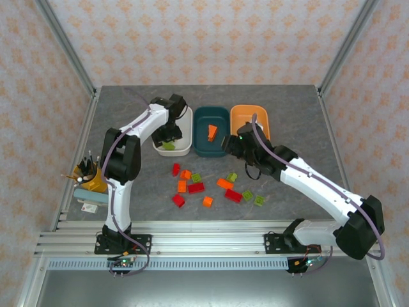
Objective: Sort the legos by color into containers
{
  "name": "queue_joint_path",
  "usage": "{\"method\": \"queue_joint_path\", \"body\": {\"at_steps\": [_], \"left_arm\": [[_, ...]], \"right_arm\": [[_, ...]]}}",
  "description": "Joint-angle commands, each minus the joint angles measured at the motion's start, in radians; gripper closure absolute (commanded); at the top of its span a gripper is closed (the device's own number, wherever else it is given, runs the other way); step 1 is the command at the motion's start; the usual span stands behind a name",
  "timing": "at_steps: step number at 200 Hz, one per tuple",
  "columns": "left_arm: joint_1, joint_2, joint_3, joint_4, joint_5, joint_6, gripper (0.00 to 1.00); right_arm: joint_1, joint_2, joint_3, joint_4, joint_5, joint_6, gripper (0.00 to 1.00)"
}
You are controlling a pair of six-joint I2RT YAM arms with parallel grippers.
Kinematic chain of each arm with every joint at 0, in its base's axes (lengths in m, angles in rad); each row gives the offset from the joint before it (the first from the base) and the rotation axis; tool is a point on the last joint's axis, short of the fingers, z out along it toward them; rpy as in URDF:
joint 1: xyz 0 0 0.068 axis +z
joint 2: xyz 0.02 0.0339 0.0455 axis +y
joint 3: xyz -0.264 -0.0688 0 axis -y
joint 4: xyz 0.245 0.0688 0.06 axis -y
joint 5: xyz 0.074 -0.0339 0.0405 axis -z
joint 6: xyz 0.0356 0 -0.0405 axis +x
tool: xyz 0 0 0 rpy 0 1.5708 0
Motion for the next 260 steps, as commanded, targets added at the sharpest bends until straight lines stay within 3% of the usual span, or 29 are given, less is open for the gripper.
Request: {"method": "queue_joint_path", "body": {"at_steps": [1,29,53,111,142,171,218,260], "left_arm": [[-0.015,-0.127,0.012,-0.026,-0.032,0.021,0.3],[-0.069,-0.284,-0.072,0.024,-0.018,0.048,0.22],[-0.131,-0.443,-0.219,0.118,0.019,0.057,0.18],[-0.253,-0.774,-0.566,0.26,0.113,0.05,0.13],[-0.269,-0.962,-0.723,0.326,0.171,0.06,0.11],[-0.269,-1.126,-0.797,0.343,0.221,0.079,0.02],[-0.268,-1.235,-0.849,0.318,0.243,0.041,0.02],[-0.269,-1.24,-0.854,0.341,0.246,0.022,0.01]], "right_arm": [[-0.005,0.019,0.057,-0.274,-0.032,-0.041,0.28],[-0.003,0.095,0.1,-0.481,-0.107,-0.073,0.27],[0.03,0.154,0.093,-0.529,-0.18,-0.026,0.27],[0.12,0.263,0.016,-0.429,-0.285,0.249,0.1],[0.141,0.246,-0.086,-0.28,-0.282,0.43,0.09],[0.159,0.293,-0.127,-0.187,-0.268,0.498,0.09],[0.171,0.342,-0.13,-0.191,-0.203,0.504,0.09],[0.169,0.366,-0.15,-0.189,-0.192,0.488,0.1]]}}
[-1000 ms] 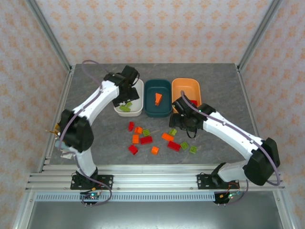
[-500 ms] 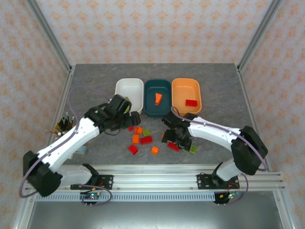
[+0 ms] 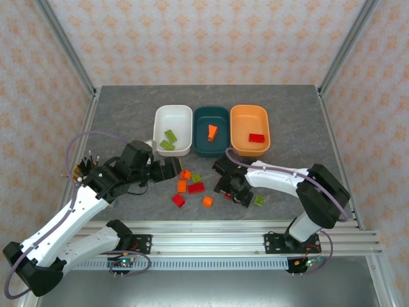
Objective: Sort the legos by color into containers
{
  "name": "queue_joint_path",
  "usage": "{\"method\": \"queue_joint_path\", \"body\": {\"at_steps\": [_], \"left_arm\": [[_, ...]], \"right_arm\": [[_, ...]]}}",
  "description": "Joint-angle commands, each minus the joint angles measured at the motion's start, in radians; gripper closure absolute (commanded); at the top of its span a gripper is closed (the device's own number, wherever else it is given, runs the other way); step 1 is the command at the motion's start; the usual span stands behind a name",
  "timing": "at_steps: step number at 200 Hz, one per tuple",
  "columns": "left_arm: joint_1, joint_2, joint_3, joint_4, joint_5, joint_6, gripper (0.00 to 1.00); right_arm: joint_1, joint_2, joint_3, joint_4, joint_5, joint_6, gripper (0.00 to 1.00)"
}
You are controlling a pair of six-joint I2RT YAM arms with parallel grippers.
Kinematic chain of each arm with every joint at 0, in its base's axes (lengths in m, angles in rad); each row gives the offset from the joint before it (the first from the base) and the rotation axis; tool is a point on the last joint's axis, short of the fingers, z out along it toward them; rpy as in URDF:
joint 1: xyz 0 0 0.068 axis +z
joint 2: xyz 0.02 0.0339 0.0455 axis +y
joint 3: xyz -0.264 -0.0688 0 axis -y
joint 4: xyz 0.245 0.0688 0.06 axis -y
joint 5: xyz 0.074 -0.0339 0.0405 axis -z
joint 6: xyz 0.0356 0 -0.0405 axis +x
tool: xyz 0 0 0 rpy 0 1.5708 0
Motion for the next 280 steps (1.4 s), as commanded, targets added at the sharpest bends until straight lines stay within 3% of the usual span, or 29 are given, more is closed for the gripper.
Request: {"method": "queue_joint_path", "body": {"at_steps": [1,49,103,156,172,214,249,280], "left_arm": [[-0.003,-0.004,-0.001,0.035,0.008,-0.014,0.01],[-0.002,0.013,0.012,0.052,0.008,-0.015,0.02],[-0.003,0.01,0.016,0.049,0.012,-0.013,0.02],[-0.002,0.043,0.08,0.06,0.005,-0.009,0.02],[-0.002,0.072,0.117,0.075,-0.004,-0.007,0.02],[-0.007,0.179,0.2,0.142,-0.021,-0.013,0.02],[-0.027,0.277,0.271,0.198,-0.035,-0.008,0.03],[-0.047,0.362,0.349,0.21,-0.053,0.012,0.03]], "right_arm": [[0.004,0.014,-0.017,-0.007,0.051,0.005,0.1],[-0.011,0.065,0.002,0.006,0.065,-0.05,0.19],[-0.005,0.064,0.043,-0.038,0.109,-0.109,0.41],[0.021,-0.032,0.226,-0.2,0.177,-0.165,0.46],[-0.021,-0.052,0.318,-0.261,0.21,-0.21,0.47],[-0.248,-0.017,0.478,-0.271,0.199,-0.341,0.47],[-0.429,0.119,0.561,-0.188,0.106,-0.351,0.48],[-0.502,0.285,0.661,-0.145,0.021,-0.304,0.48]]}}
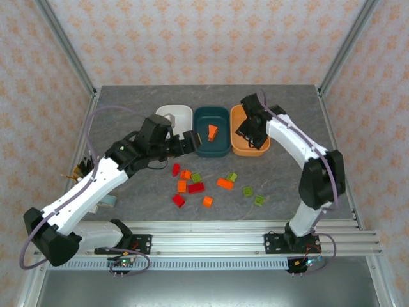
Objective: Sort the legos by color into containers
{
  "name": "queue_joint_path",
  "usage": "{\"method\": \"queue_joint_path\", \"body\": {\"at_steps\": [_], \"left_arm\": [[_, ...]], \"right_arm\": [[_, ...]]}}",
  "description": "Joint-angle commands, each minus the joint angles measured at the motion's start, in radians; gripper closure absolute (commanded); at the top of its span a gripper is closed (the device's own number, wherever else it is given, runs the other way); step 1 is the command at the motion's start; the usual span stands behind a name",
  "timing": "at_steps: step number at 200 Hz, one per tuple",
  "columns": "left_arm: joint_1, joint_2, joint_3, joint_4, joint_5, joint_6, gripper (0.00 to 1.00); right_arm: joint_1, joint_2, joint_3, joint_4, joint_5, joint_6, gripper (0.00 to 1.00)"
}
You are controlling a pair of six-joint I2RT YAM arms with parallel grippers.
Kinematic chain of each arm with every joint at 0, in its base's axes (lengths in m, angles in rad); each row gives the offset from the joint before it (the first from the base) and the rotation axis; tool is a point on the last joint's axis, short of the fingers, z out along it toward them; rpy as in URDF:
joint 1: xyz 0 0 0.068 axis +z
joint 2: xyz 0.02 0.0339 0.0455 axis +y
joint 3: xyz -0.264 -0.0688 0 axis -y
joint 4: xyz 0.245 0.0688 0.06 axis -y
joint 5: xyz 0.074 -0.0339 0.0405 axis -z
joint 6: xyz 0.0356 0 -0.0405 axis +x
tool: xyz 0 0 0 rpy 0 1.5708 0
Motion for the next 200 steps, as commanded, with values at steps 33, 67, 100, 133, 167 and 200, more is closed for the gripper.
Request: {"method": "queue_joint_path", "body": {"at_steps": [33,67,100,133,167,200], "left_arm": [[-0.029,0.094,0.116,0.039,-0.065,0.028,0.03],[-0.034,0.109,0.119,0.011,-0.08,0.028,0.03],[-0.035,0.082,0.085,-0.019,-0.094,0.018,0.03],[-0.035,0.051,0.037,-0.047,-0.091,0.001,0.03],[-0.035,0.073,0.013,-0.112,-0.068,-0.018,0.04],[-0.036,0.18,0.01,-0.179,-0.006,-0.07,0.09]], "right_arm": [[-0.057,0.23,0.158,0.027,-0.114,0.076,0.47],[-0.068,0.268,0.176,0.042,-0.13,0.114,0.35],[-0.068,0.24,0.192,0.029,-0.119,0.082,0.25],[-0.06,0.16,0.179,0.008,-0.094,0.029,0.24],[-0.017,0.047,0.129,-0.016,-0.041,-0.042,0.25],[0.103,-0.093,0.013,0.002,0.027,-0.132,0.27]]}}
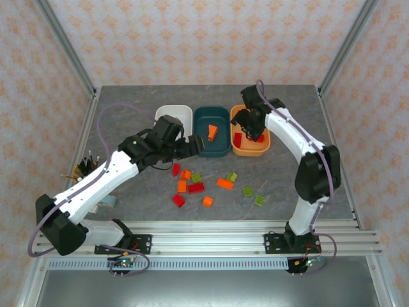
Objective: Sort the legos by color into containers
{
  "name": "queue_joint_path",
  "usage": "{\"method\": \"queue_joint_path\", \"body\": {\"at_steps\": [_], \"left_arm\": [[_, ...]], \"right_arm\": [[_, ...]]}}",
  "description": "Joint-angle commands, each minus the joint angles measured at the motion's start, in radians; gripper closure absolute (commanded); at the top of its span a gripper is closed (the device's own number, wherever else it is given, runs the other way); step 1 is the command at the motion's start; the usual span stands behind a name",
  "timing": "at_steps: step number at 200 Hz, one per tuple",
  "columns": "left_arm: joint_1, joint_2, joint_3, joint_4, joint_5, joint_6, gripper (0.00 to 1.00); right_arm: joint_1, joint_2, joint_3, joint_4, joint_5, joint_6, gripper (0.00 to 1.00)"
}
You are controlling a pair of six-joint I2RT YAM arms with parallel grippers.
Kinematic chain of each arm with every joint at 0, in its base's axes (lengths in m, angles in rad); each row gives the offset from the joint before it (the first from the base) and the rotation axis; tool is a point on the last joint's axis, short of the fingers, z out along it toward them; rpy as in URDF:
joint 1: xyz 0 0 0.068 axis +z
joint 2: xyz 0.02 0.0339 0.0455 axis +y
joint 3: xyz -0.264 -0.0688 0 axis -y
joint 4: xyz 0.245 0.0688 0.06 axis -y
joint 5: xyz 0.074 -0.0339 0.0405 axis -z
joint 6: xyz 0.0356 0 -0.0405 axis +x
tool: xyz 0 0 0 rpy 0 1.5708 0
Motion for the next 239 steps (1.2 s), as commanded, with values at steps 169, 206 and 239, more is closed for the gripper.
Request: {"method": "queue_joint_path", "body": {"at_steps": [169,206,239], "left_arm": [[-0.055,0.467,-0.013,-0.029,0.037,-0.277,0.46],[-0.055,0.508,0.002,-0.018,0.022,-0.268,0.47],[-0.055,0.551,0.022,-0.012,0.02,-0.257,0.48]], "right_arm": [[0.34,-0.661,-0.693,0.276,0.031,-0.195,0.25],[0.339,-0.676,-0.708,0.279,0.025,-0.187,0.25],[0.339,-0.683,-0.706,0.276,0.026,-0.185,0.25]]}}
